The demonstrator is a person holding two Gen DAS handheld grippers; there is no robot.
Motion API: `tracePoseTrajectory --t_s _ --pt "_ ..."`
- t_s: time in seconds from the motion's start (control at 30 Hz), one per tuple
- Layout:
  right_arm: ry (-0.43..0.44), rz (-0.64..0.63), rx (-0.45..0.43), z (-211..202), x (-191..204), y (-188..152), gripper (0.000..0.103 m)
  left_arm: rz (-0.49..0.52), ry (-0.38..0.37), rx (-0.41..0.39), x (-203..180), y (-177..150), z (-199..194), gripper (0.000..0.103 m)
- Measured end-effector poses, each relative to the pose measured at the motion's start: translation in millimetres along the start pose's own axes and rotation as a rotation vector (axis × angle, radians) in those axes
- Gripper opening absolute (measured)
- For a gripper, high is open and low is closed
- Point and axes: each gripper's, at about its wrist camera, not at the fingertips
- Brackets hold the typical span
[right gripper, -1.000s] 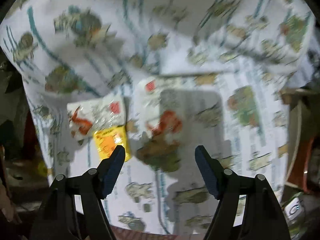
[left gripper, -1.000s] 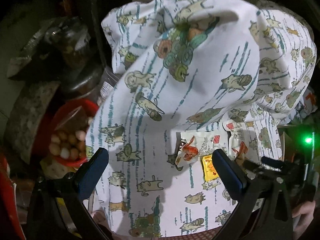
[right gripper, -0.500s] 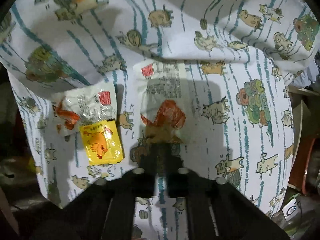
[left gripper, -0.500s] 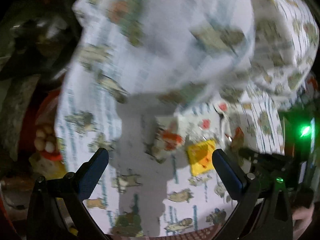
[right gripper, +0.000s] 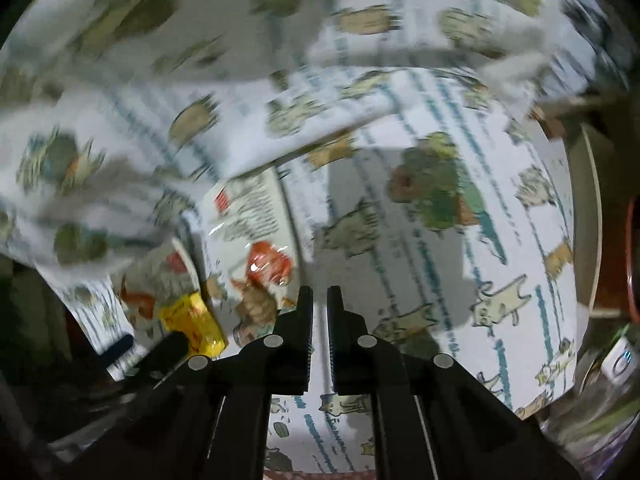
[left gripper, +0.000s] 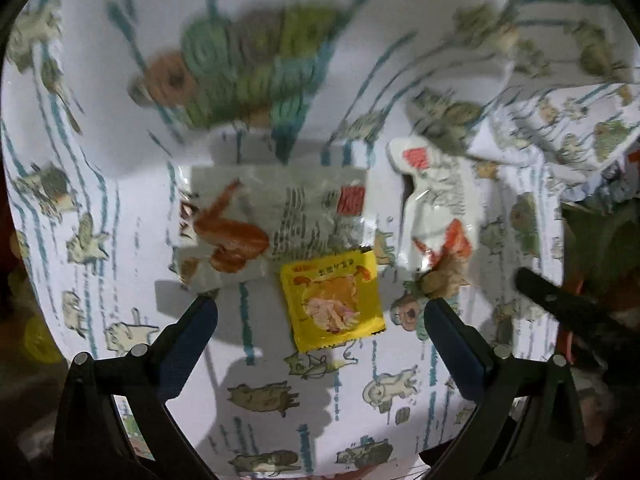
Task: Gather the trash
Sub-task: 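Grasp the yellow sachet with the left gripper while the right gripper grasps a brown scrap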
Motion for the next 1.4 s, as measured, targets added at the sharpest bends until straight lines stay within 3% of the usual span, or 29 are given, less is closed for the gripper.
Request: tracePoseTrajectory --t_s 0.17,0.27,0.33,0.37,0.4,0.43,0.57,0.63,0.73,0.83,0.93,1.27,1.4 --pt "-0.026 -0.021 -0.032 -11.9 -8.3 6.4 0.008 -0.001 0.0 0.044 -6.5 2.0 20.0 0.086" --pt "-0.017 -0.03 -0.032 -17.0 -11.2 11.3 0.008 0.029 0.042 0.011 -14.3 2.1 18.5 0.073" --pt "-0.006 -0.029 -0.021 -17.0 -8.9 17.1 0.008 0.056 0.069 -0.009 -21.3 1.1 18.0 0.05" --pt "0.001 -0.03 -0.018 -17.3 -5.4 16.8 0.008 0.077 0.081 -0.011 -23.6 0.0 17.5 0.044" --pt "0.005 -0.031 -0.022 -16.9 1.1 14.9 0.008 0.087 0.078 -0.009 -26.2 1.2 17.5 0.029" --pt "0.005 -0.034 -0.026 -17.6 3.8 15.2 0.008 0.083 0.061 -0.006 -24.0 0.5 16.1 0.02" --pt "0.02 -0.047 -0.005 -7.4 18.3 9.2 0.008 0.034 -0.001 -0.021 -6.5 -1.3 1.4 0.009" --pt "0.029 -0.053 0.015 0.4 25.8 7.0 0.022 0.042 -0.002 -0.046 -0.5 -1.7 -8.5 0.002" --pt "0.022 -0.08 0.033 14.1 43.0 1.7 0.038 0.046 0.005 -0.089 7.8 -2.3 -24.2 0.001" --pt "-0.013 -0.13 0.039 27.6 57.9 -1.3 0.039 0.062 -0.011 -0.132 12.8 -2.1 -39.7 0.001" --pt "0.008 -0.127 0.063 38.6 64.4 -4.5 0.039 0.063 -0.037 -0.168 24.4 1.7 -51.2 0.001" --pt "-0.092 -0.224 0.0 47.5 89.8 -20.1 0.021 0.074 -0.068 -0.25 41.0 -5.8 -88.4 0.001" --pt "-0.051 -0.234 -0.002 38.0 91.8 -24.6 0.018 0.058 -0.089 -0.247 49.6 -8.1 -94.0 0.001"
Point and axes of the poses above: each gripper's, at about its wrist camera, not at the fingertips, and z roughly the way its jaws point, x to its left, y to its top, and after that the axes turned 1 degree about z, right-handed
